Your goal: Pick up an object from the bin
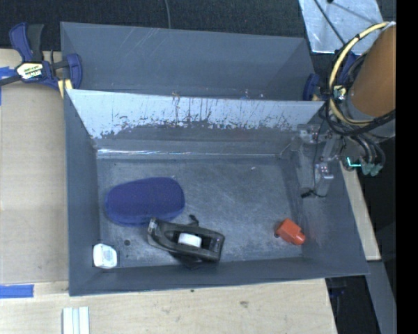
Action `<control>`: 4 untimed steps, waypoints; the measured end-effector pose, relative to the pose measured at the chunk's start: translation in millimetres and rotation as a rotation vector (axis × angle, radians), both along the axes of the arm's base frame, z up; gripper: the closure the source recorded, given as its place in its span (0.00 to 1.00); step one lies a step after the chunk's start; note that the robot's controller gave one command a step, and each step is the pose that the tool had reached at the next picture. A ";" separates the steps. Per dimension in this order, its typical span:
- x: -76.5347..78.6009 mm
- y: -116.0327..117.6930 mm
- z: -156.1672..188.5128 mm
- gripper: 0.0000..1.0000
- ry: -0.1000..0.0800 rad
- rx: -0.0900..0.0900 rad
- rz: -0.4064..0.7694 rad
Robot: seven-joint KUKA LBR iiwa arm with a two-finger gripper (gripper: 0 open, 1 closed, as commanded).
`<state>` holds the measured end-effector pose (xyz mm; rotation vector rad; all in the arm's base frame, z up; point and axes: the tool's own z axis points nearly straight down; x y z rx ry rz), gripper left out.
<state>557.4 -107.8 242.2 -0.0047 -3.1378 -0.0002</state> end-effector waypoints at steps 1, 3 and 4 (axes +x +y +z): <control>-31.9 -37.1 -121.1 0.00 0.000 0.002 0.240; -68.7 -39.9 -170.1 1.00 -0.009 0.000 0.247; -42.5 -12.5 -34.5 1.00 -0.017 -0.003 0.250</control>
Offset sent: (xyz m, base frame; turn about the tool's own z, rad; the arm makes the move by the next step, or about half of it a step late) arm -0.0304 -0.0363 -0.1179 -0.2423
